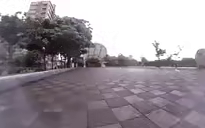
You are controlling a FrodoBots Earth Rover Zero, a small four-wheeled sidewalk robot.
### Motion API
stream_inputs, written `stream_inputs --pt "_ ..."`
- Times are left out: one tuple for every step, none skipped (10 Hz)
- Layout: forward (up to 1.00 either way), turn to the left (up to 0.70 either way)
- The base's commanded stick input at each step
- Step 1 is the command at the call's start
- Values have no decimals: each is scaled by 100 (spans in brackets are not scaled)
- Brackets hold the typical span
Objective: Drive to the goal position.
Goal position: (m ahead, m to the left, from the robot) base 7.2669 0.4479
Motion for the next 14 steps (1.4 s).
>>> stream_inputs --pt "100 -1" --pt "100 -1" --pt "100 -1" --pt "100 -1" --pt "100 -1" --pt "100 -1" --pt "100 -1" --pt "100 -1" --pt "100 -1" --pt "100 -1" --pt "100 -1" --pt "100 -1" --pt "100 4" --pt "100 33"
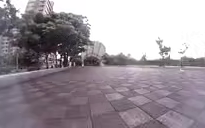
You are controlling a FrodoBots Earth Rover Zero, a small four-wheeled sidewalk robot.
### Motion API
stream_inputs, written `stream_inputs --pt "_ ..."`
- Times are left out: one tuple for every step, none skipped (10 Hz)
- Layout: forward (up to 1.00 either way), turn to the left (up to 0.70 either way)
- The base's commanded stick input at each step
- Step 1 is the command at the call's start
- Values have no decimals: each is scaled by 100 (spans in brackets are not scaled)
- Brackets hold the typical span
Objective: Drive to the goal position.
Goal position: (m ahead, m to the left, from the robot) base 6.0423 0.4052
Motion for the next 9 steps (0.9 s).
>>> stream_inputs --pt "100 24" --pt "100 11" --pt "100 -1" --pt "100 -1" --pt "100 -1" --pt "100 -1" --pt "100 -1" --pt "100 -1" --pt "100 -1"
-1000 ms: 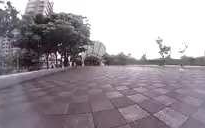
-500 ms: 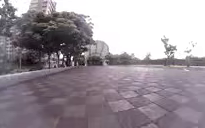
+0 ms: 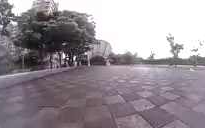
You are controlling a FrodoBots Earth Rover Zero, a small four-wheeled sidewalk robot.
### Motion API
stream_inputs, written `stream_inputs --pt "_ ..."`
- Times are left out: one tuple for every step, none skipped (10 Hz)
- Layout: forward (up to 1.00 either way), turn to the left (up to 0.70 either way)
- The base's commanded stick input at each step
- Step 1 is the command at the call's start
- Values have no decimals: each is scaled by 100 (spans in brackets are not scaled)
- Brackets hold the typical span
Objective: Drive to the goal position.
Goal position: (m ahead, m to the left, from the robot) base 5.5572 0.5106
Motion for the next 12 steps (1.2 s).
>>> stream_inputs --pt "100 -1" --pt "100 -1" --pt "100 -1" --pt "100 -1" --pt "100 -1" --pt "100 -1" --pt "100 -1" --pt "100 -1" --pt "100 -1" --pt "100 -1" --pt "100 -1" --pt "100 -1"
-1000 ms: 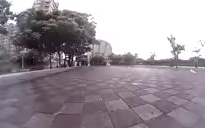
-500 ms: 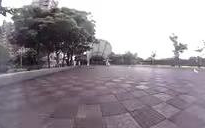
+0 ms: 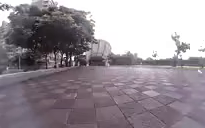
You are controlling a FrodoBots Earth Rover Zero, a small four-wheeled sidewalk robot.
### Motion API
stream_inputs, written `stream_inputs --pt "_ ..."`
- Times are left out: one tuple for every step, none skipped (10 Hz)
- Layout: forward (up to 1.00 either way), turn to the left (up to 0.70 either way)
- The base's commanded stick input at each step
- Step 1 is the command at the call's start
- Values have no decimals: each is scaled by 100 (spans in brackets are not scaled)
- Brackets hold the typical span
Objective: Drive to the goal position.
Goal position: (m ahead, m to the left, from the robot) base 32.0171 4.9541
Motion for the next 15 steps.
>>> stream_inputs --pt "100 -1" --pt "100 -1" --pt "100 -1" --pt "100 -1" --pt "100 -1" --pt "100 -1" --pt "100 -1" --pt "100 -1" --pt "100 -1" --pt "100 -1" --pt "100 -1" --pt "100 -1" --pt "100 -1" --pt "100 -1" --pt "100 16"
